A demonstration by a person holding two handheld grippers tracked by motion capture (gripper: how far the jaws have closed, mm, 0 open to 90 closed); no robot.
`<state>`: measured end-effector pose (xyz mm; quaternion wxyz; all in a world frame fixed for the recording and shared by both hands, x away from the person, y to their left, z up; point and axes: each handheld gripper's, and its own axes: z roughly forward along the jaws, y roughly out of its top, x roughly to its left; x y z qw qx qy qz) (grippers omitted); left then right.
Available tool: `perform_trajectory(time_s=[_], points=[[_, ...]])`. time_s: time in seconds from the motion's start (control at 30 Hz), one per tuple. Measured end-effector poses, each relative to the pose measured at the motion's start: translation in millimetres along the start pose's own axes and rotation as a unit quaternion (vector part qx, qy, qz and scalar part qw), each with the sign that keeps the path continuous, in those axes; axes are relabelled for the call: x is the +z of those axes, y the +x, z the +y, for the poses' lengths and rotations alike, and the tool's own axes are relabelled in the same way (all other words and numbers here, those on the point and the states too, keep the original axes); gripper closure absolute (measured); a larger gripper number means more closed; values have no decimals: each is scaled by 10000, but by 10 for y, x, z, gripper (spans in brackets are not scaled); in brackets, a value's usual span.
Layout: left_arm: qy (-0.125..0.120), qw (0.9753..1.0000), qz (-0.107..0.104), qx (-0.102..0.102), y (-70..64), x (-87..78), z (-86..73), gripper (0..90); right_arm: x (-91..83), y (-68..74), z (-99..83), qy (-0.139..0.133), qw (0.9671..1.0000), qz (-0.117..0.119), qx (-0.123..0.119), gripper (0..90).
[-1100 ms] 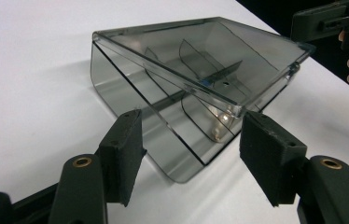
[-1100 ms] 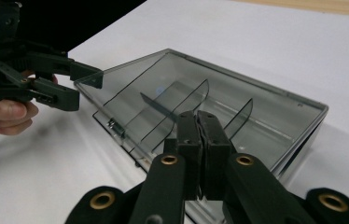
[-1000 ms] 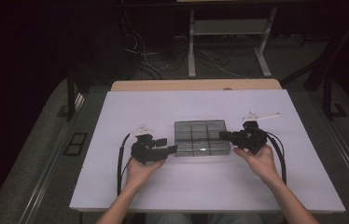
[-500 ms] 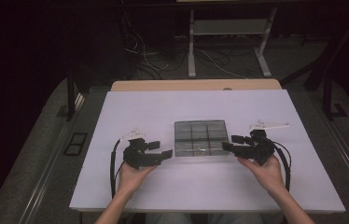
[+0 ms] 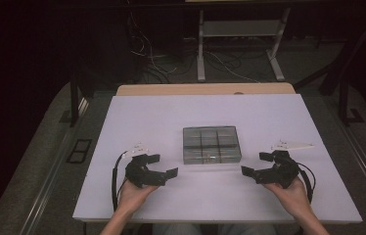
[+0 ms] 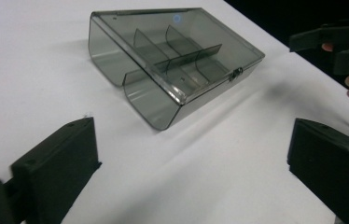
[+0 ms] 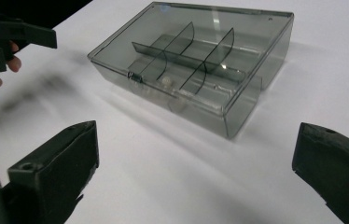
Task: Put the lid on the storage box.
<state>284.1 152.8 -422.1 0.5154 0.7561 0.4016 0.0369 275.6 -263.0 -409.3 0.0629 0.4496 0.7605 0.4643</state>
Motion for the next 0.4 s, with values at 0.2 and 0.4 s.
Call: perform_trajectory(time_s=[0.2,0.4], points=[[135,9999,12,40,-9,-17,-103,0,-60,-35,-130,45,10000,51,-27,4],[189,9996,-125,182,-35,-35,-199,0,-84,-30,-240,78,9998,121,-133,4]])
